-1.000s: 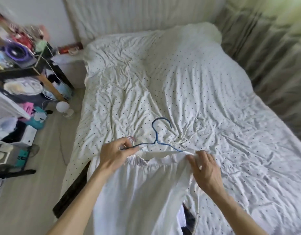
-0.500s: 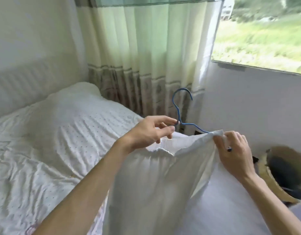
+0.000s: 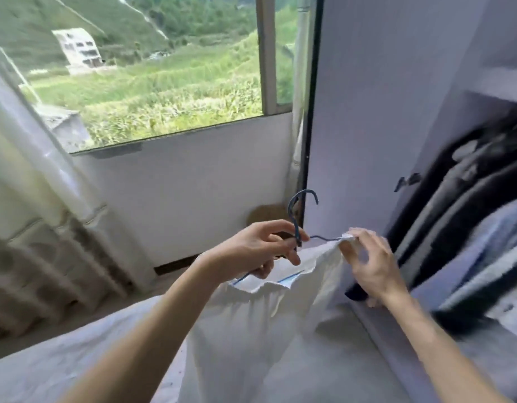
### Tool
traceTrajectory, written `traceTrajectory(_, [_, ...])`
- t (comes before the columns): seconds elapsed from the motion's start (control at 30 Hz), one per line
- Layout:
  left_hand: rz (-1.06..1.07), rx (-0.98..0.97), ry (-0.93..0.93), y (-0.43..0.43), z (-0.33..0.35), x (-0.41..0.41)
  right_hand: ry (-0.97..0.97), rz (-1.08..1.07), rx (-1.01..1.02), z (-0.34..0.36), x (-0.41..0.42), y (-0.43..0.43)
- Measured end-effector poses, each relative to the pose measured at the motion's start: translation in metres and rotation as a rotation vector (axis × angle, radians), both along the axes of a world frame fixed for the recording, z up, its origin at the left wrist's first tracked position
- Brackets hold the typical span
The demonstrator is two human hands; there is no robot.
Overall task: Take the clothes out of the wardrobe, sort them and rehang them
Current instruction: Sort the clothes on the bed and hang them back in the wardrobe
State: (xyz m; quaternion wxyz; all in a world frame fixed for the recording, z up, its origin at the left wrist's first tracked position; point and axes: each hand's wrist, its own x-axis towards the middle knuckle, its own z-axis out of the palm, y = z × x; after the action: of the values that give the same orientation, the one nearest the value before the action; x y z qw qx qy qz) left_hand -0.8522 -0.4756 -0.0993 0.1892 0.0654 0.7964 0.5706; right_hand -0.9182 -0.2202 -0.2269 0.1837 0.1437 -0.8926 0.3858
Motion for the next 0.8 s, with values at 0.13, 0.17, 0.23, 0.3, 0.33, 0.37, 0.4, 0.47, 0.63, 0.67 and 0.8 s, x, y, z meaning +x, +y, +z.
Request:
traceTrajectory(0.13, [-0.096,0.094,-0.124,0.059,-0.015,-0.048,-0.129,-0.3,-0.006,-0.005,0.001,0.057])
traceTrajectory(0.17, [-0.099,0.123,-0.16,0.074,-0.018,-0.056,-0.148,-0.359,-0.024,-0.004,0.005,0.064])
traceTrajectory(0.23, [-0.1,0.177,-0.242,0.099,-0.026,-0.071,-0.186,-0.453,-0.063,0.002,0.016,0.073])
traceTrajectory(0.3, [-0.094,0.245,-0.317,0.122,-0.032,-0.082,-0.283,-0.478,-0.107,0.01,0.031,0.076])
traceTrajectory(0.33, [-0.112,0.268,-0.345,0.136,-0.035,-0.087,-0.373,-0.475,-0.136,0.015,0.044,0.077])
traceTrajectory(0.37, [-0.113,0.293,-0.359,0.147,-0.037,-0.091,-0.472,-0.444,-0.145,0.02,0.052,0.075])
traceTrajectory(0.4, [-0.13,0.306,-0.371,0.161,-0.039,-0.095,-0.558,-0.415,-0.141,0.023,0.063,0.073])
traceTrajectory(0.47, [-0.159,0.31,-0.405,0.191,-0.038,-0.097,-0.689,-0.386,-0.076,0.027,0.083,0.069])
traceTrajectory(0.63, [-0.232,0.349,-0.538,0.256,-0.032,-0.076,-0.847,-0.457,-0.149,0.032,0.128,0.064])
traceTrajectory(0.67, [-0.24,0.356,-0.563,0.266,-0.033,-0.07,-0.862,-0.482,-0.168,0.033,0.136,0.065])
traceTrajectory(0.8, [-0.304,0.352,-0.643,0.301,-0.042,-0.047,-0.873,-0.599,-0.172,0.035,0.168,0.073])
